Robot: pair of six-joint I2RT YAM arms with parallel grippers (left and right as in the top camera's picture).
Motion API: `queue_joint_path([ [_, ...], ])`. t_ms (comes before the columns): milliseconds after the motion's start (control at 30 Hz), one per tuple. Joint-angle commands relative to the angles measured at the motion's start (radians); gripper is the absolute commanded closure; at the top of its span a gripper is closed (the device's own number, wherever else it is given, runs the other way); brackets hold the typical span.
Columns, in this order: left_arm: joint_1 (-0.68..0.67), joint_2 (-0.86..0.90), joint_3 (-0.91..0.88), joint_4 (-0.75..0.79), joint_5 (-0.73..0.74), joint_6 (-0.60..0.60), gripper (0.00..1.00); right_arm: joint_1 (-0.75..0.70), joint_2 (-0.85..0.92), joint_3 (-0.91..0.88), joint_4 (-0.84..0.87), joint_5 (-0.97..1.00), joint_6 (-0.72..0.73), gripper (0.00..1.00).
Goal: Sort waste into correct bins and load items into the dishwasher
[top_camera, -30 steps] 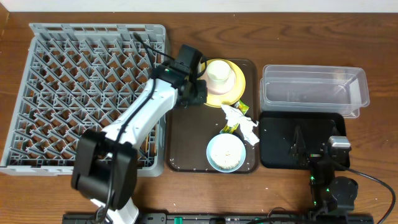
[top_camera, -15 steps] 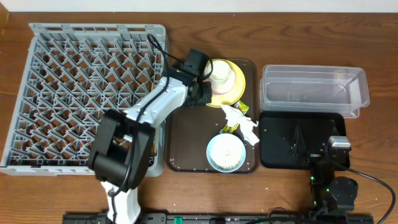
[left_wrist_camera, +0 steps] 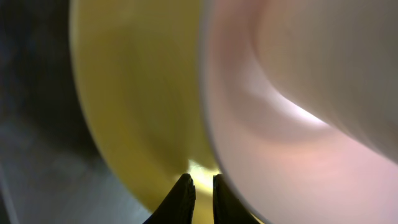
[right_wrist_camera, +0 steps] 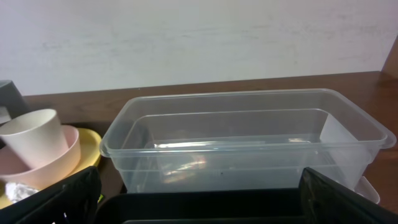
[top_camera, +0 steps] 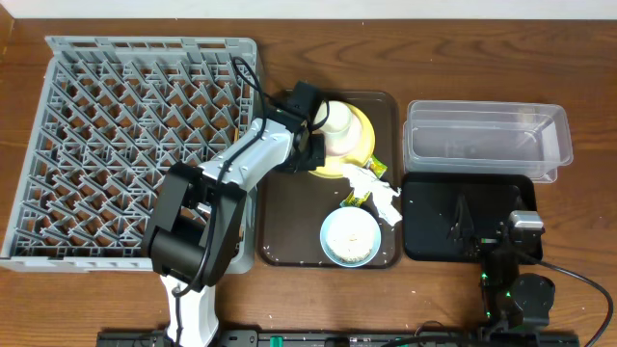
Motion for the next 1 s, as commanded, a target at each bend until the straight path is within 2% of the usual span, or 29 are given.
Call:
queue_joint_path([
  [0, 0.0, 0.003, 0.001, -0.067, -0.013, -0.008, 0.86, 0.01, -0.005, -0.001, -0.004, 0.006, 0.008, 0.01],
  [300, 0.0, -0.064, 0.001, -0.169, -0.03, -0.009, 0.83, 0.01, -0.005, -0.001, -0.004, 0.006, 0.008, 0.01],
  [333, 0.0, -0.082, 0.001, -0.172, -0.042, -0.009, 0.78, 0.01, -0.005, -0.001, -0.004, 0.006, 0.008, 0.01],
  [700, 0.002, -0.391, 0.001, -0.211, -0.128, -0.009, 0.56, 0.01, -0.005, -0.001, -0.004, 0.006, 0.008, 0.01],
  [800, 0.016, -0.484, 0.001, -0.264, -0.186, -0.009, 0.44, 0.01, -0.005, -0.001, -0.004, 0.006, 0.008, 0.01],
  [967, 0.085, -0.602, 0.001, -0.386, -0.315, -0.026, 0.39, 0.01, -0.005, -0.001, -0.004, 0.006, 0.008, 0.01],
])
